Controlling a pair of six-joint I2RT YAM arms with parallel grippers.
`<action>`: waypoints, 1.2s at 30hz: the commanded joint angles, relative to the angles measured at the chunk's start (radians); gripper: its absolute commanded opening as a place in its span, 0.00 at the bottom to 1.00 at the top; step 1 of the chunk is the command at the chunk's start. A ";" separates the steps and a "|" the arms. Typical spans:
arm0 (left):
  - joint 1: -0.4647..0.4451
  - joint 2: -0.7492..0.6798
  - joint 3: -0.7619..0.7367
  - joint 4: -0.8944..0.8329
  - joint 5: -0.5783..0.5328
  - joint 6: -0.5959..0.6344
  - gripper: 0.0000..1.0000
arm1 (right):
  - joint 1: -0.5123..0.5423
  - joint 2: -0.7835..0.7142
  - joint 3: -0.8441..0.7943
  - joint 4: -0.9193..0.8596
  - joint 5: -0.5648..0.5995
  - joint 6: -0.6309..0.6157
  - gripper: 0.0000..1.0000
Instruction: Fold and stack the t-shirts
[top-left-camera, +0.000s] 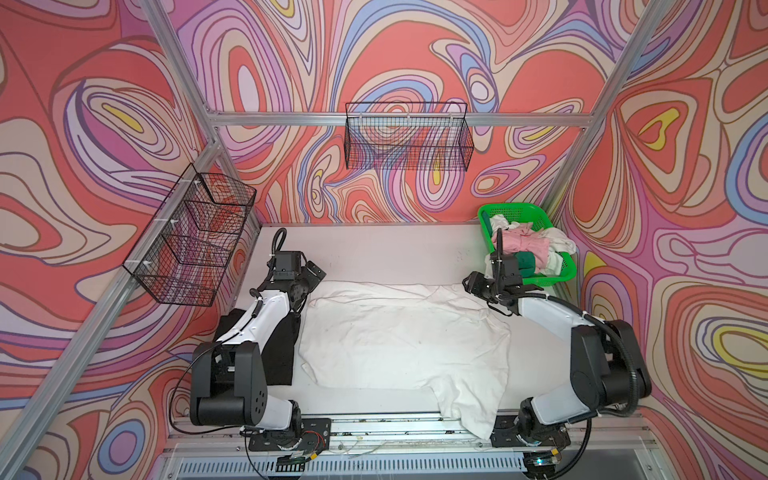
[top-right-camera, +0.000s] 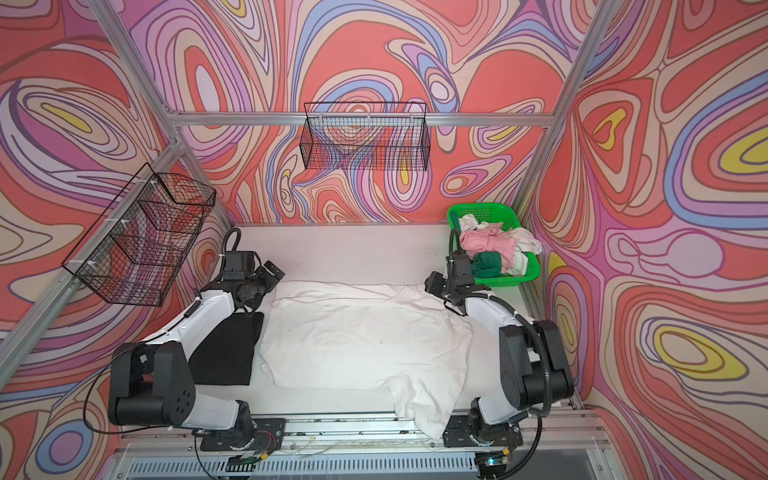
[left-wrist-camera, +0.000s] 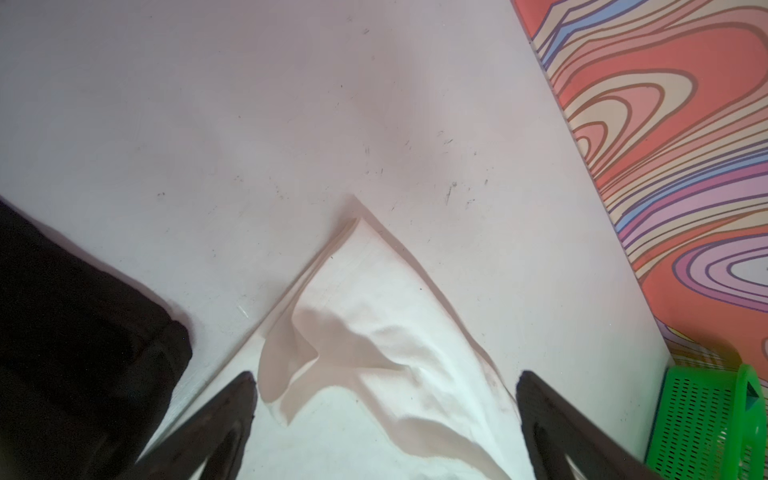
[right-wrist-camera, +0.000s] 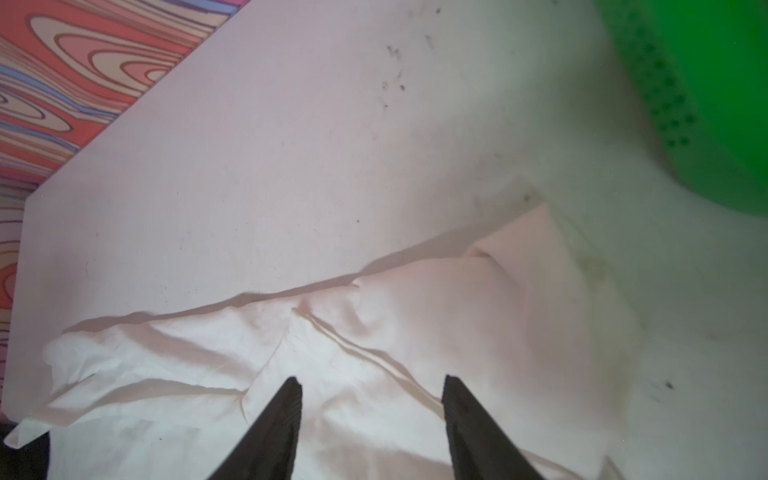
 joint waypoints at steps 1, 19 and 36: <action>0.012 -0.025 0.056 -0.209 0.045 0.077 1.00 | 0.081 0.092 0.088 -0.047 0.019 -0.070 0.58; 0.045 -0.264 -0.054 -0.335 0.001 0.235 1.00 | 0.146 0.265 0.163 -0.042 0.154 -0.149 0.45; 0.045 -0.336 -0.098 -0.336 -0.004 0.236 1.00 | 0.161 0.261 0.145 -0.048 0.183 -0.170 0.16</action>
